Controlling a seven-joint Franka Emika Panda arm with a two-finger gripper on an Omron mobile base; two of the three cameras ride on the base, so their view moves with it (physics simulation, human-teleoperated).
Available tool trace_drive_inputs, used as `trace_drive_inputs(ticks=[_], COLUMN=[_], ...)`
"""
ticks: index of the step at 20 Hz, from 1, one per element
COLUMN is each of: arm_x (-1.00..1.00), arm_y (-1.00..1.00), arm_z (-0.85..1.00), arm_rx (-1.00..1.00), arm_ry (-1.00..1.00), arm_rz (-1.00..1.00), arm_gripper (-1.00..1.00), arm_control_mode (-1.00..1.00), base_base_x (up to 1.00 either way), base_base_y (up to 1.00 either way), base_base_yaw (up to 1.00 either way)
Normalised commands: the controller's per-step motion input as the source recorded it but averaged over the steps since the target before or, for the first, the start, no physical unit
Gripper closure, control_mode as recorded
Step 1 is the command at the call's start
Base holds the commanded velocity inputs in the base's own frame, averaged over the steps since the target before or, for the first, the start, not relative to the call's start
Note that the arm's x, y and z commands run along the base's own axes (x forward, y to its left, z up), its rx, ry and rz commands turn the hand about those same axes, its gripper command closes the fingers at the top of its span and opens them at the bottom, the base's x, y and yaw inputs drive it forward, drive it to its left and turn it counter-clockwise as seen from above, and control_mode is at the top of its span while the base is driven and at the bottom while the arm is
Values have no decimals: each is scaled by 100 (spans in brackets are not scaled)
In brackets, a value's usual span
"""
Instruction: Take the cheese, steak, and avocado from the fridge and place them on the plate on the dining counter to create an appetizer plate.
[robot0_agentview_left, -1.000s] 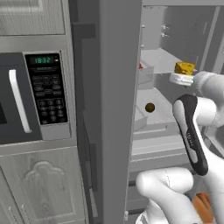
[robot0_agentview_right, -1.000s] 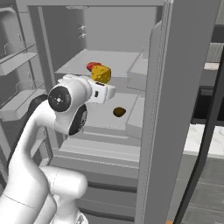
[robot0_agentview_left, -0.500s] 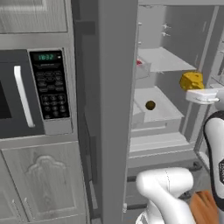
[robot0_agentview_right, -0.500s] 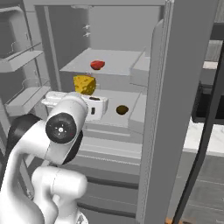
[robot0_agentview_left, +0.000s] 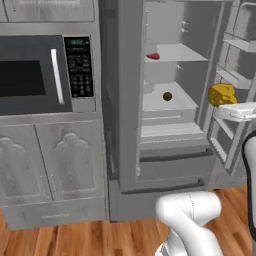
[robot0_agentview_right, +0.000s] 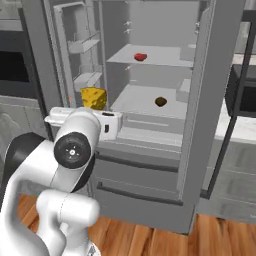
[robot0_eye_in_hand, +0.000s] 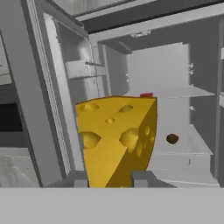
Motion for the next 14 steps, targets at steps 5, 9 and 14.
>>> trace_drive_inputs(ticks=[5,9,14], arm_x=[0,0,0], arm_y=[0,0,0], arm_z=[0,0,0], arm_rx=[0,0,0], arm_ry=[0,0,0], arm_rz=[0,0,0], arm_gripper=[100,100,100], arm_control_mode=[100,100,100], base_base_x=[-100,-100,-100], base_base_y=[53,33,-2], base_base_yaw=[0,0,-1])
